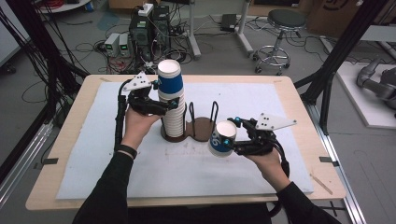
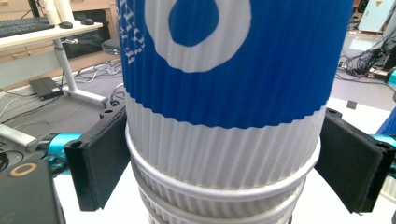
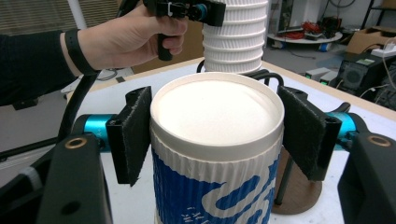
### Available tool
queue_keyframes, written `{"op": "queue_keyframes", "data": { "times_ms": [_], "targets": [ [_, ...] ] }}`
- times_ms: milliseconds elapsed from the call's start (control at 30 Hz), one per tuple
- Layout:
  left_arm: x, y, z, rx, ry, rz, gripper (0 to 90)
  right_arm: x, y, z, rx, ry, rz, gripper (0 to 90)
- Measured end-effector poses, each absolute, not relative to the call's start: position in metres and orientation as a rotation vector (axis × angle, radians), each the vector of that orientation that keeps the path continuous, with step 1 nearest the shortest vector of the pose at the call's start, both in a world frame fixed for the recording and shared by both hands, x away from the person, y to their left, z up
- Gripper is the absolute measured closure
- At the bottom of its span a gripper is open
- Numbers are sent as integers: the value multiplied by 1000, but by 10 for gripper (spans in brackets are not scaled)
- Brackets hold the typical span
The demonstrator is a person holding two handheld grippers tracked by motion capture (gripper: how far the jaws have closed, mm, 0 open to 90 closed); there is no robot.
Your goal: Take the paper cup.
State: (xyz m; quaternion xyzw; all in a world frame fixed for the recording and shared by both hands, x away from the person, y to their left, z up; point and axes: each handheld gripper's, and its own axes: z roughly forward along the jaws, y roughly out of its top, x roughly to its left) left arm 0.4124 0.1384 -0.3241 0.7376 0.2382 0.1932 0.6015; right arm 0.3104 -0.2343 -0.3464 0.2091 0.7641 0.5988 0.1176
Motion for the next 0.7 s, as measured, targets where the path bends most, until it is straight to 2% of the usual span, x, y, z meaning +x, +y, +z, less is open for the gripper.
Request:
{"op": "queue_keyframes", "data": {
  "times_ms": [467, 700],
  "targets": [
    [413, 142, -324, 1694, 557, 421, 65, 312, -235, -348, 623, 2239, 1749, 309],
    [404, 149, -318, 1694, 567, 467, 65, 313, -237, -349, 630, 2239, 1751, 309]
  ]
}}
